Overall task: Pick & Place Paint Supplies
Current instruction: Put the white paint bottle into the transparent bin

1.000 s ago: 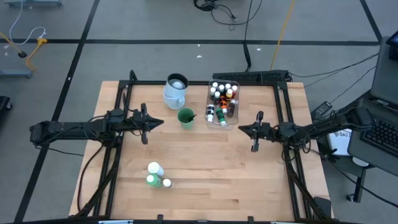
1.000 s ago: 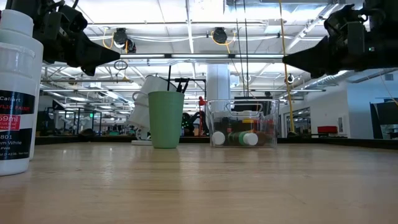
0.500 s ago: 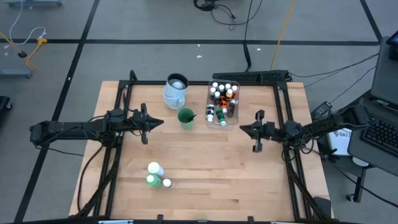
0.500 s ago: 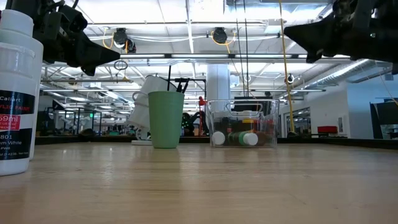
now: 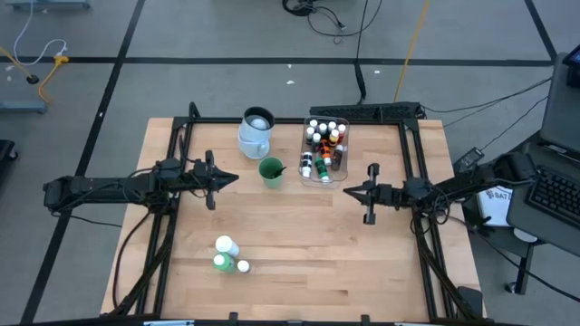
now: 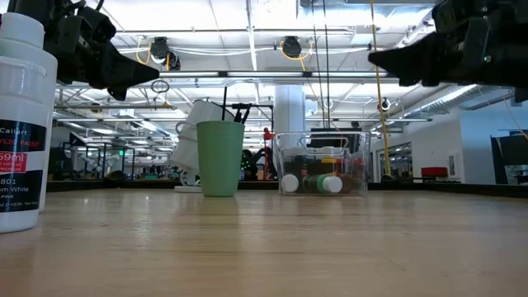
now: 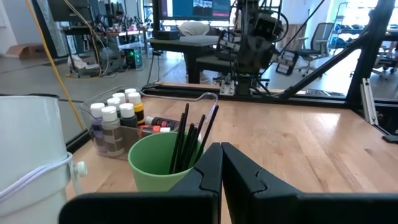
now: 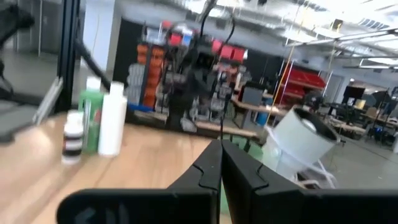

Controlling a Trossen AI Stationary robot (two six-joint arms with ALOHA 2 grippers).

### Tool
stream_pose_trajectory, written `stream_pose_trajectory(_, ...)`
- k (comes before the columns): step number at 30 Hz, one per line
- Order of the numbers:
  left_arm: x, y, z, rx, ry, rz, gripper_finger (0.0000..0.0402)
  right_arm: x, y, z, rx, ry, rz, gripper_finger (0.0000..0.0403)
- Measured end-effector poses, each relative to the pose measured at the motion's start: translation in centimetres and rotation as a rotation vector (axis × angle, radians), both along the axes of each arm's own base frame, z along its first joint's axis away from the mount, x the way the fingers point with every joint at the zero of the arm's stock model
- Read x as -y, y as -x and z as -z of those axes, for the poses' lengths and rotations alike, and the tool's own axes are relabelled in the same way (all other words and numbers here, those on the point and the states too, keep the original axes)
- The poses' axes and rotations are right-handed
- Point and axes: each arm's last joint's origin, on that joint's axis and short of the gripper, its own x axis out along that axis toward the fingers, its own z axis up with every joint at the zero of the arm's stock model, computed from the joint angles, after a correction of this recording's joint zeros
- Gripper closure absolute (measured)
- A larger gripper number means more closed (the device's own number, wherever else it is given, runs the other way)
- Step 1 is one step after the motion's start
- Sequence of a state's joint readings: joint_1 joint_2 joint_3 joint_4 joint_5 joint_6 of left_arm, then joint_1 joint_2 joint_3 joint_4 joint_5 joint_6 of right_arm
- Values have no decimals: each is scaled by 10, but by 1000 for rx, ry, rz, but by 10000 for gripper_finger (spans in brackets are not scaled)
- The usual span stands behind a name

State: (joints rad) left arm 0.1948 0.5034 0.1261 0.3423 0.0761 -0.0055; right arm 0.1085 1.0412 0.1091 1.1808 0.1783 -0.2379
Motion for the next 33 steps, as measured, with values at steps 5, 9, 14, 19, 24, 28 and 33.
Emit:
stream_pose_trajectory(5,0,0,0,0,0,0,394,0,0,0,2,-31,-6,401)
stream_pose_trajectory(9,0,0,0,0,0,0,394,0,0,0,3,-60,-10,401)
stream_pose_trajectory(14,0,0,0,0,0,0,394,0,-1,1,-6,-36,-5,401)
stream_pose_trajectory(19,0,0,0,0,0,0,394,0,-1,3,-28,-51,-6,401)
stream_pose_trajectory(24,0,0,0,0,0,0,394,0,-1,5,-50,-81,-10,401)
stream_pose_trajectory(28,0,0,0,0,0,0,394,0,-2,7,-64,-90,-11,401)
stream_pose_trajectory(33,0,0,0,0,0,0,394,0,-2,9,-87,-104,-11,401)
